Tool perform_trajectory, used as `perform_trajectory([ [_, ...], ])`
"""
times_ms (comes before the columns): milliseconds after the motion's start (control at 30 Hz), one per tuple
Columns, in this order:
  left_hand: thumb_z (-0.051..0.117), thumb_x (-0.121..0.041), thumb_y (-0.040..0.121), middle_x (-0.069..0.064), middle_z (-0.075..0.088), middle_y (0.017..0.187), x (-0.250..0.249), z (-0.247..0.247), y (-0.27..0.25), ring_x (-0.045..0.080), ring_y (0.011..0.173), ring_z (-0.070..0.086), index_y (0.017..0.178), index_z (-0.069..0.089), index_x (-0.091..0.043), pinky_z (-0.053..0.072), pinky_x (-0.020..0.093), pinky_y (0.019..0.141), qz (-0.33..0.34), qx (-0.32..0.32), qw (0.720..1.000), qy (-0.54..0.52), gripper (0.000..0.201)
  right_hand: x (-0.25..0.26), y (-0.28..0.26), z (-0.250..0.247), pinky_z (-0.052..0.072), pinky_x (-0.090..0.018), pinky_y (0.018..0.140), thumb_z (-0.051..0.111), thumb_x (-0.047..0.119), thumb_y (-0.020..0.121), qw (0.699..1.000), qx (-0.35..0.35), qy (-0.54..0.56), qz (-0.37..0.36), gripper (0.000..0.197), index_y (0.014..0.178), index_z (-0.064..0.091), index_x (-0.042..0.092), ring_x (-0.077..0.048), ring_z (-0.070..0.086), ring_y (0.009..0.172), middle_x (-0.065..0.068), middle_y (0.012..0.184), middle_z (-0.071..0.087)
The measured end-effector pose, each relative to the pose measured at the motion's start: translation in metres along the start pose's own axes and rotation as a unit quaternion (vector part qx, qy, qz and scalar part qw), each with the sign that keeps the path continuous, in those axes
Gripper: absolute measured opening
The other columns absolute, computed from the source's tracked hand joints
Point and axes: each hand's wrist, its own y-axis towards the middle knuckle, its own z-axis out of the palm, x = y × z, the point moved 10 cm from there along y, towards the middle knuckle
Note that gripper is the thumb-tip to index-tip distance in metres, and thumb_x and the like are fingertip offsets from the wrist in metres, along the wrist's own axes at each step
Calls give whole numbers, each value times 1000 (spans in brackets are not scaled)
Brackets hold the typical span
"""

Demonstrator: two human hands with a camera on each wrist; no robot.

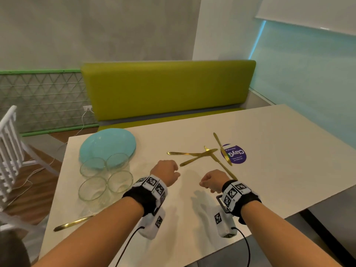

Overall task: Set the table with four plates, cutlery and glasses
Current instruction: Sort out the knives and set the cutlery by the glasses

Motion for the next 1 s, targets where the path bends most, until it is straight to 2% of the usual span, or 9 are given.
perform_trajectory([
  [100, 54, -28, 90, 4, 62, 120, -22, 10, 40, 21, 113, 58, 113, 64, -18, 48, 32, 96, -5, 25, 1000, 12, 26, -25, 25, -27, 45, -17, 59, 59, 32, 90, 1000, -7, 2, 18, 29, 110, 66, 12, -7, 56, 65, 1, 93, 63],
  [200, 53, -24, 92, 6, 63, 120, -42, 26, 79, 23, 112, 59, 117, 62, -12, 49, 32, 94, -4, 50, 997, 50, 30, -47, 50, -54, 45, -16, 58, 58, 30, 91, 999, -17, 11, 28, 28, 111, 66, 11, -6, 54, 63, 1, 94, 62],
  [300, 51, -21, 92, 8, 61, 122, -53, 47, 114, 23, 112, 59, 119, 59, -10, 48, 32, 91, -10, 66, 995, 79, 31, -69, 73, -75, 50, -24, 74, 59, 28, 91, 999, -29, 20, 41, 27, 110, 67, 10, -11, 57, 73, -3, 99, 65],
  [433, 47, -18, 93, 8, 62, 122, -60, 76, 149, 23, 112, 59, 120, 59, -11, 47, 31, 92, -22, 78, 991, 106, 30, -91, 98, -95, 48, -26, 91, 57, 27, 93, 999, -27, -10, 38, 26, 111, 68, 13, -14, 55, 88, -4, 109, 67],
  [533, 48, -20, 94, 8, 58, 125, -61, 88, 166, 22, 115, 57, 123, 58, -13, 48, 31, 94, -28, 82, 988, 127, 32, -103, 114, -105, 47, -24, 88, 57, 29, 92, 999, -26, -13, 38, 27, 109, 68, 12, -14, 54, 89, 0, 97, 61],
  [700, 53, -19, 91, 8, 66, 115, -60, 101, 182, 22, 107, 64, 113, 63, -8, 50, 28, 87, -31, 116, 977, 179, 26, -110, 138, -113, 50, -29, 94, 58, 26, 91, 999, -31, -12, 39, 25, 105, 70, 9, -16, 55, 90, -8, 110, 67],
  [833, 49, -14, 92, 6, 69, 108, -61, 102, 190, 20, 99, 66, 104, 67, -7, 50, 24, 81, -30, 123, 972, 199, 23, -105, 151, -111, 51, -30, 93, 57, 24, 92, 999, -27, 3, 27, 25, 103, 70, 7, -16, 57, 87, -9, 107, 69],
  [933, 48, -15, 91, 7, 66, 109, -63, 102, 192, 20, 102, 64, 106, 65, -8, 49, 24, 82, -30, 123, 972, 200, 24, -99, 157, -105, 50, -30, 95, 57, 26, 92, 1000, -18, 7, 17, 25, 103, 70, 7, -20, 63, 96, -8, 102, 69],
  [1000, 53, -16, 88, 7, 62, 100, -65, 103, 192, 21, 100, 65, 106, 64, -7, 50, 24, 82, -35, 124, 973, 194, 23, -94, 161, -102, 49, -29, 97, 57, 27, 92, 1000, -17, 8, 12, 25, 105, 69, 9, -21, 62, 104, -6, 103, 68],
])
